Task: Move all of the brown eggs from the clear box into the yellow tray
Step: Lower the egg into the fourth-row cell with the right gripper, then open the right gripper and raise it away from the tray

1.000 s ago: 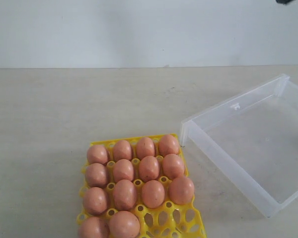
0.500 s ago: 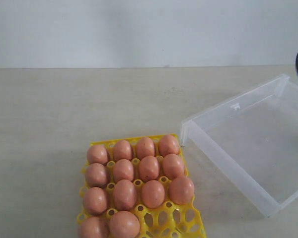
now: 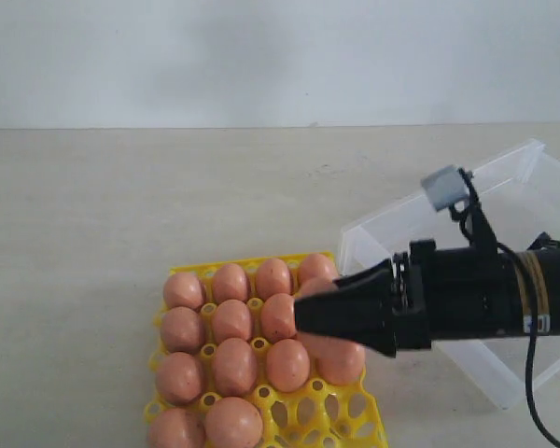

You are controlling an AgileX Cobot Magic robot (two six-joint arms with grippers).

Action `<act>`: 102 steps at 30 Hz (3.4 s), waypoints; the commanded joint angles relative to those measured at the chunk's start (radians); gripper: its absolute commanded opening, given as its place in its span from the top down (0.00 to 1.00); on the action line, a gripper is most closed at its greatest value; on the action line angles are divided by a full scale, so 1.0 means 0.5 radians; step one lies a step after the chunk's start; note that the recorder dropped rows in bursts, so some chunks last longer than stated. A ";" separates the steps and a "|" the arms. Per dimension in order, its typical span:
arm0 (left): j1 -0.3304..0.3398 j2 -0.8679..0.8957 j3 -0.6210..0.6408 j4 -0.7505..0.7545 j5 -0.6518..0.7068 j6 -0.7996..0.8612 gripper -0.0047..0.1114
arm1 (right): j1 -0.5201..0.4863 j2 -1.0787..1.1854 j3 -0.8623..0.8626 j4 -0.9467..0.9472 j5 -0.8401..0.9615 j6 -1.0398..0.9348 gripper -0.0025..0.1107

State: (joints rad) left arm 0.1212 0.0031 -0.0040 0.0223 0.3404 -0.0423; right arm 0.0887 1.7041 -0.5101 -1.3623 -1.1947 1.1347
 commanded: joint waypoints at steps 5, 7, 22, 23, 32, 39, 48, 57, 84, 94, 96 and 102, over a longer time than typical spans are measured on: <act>-0.007 -0.006 0.008 0.000 -0.006 0.008 0.92 | 0.075 0.033 -0.002 -0.140 0.088 -0.145 0.98; -0.007 -0.006 0.008 0.000 -0.006 0.008 0.92 | 0.197 0.033 -0.002 -0.166 0.133 -0.240 0.98; -0.007 -0.006 0.008 0.000 -0.006 0.008 0.92 | 0.608 0.033 -0.002 0.163 0.726 -0.618 0.98; -0.007 -0.006 0.008 0.000 -0.006 0.008 0.92 | 0.608 0.033 -0.002 0.197 0.726 -0.644 0.98; -0.007 -0.006 0.008 0.000 -0.006 0.008 0.92 | 0.608 0.033 -0.002 0.282 0.729 -0.720 0.98; -0.007 -0.006 0.008 0.000 -0.006 0.008 0.92 | 0.608 0.033 -0.002 0.272 0.737 -0.720 0.98; -0.007 -0.006 0.008 0.000 -0.006 0.008 0.92 | 0.608 0.033 -0.002 0.196 0.703 -0.691 0.92; -0.007 -0.006 0.008 0.000 -0.006 0.008 0.92 | 0.608 0.033 -0.002 0.220 0.714 -0.683 0.61; -0.007 -0.006 0.008 0.000 -0.006 0.008 0.92 | 0.591 -0.668 -0.869 1.023 2.964 -0.763 0.97; -0.007 -0.006 0.008 0.000 -0.006 0.008 0.92 | 0.038 0.046 -1.784 2.123 4.832 -2.303 0.97; -0.007 -0.006 0.008 0.000 -0.006 0.008 0.92 | -0.021 0.126 -1.831 2.285 4.832 -2.491 0.97; -0.007 -0.006 0.008 0.000 -0.006 0.008 0.92 | -0.043 0.169 -1.834 1.962 4.832 -2.537 0.95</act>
State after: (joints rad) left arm 0.1212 0.0031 -0.0040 0.0223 0.3404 -0.0423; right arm 0.0772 1.7932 -1.4144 -0.3018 1.2090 -0.1119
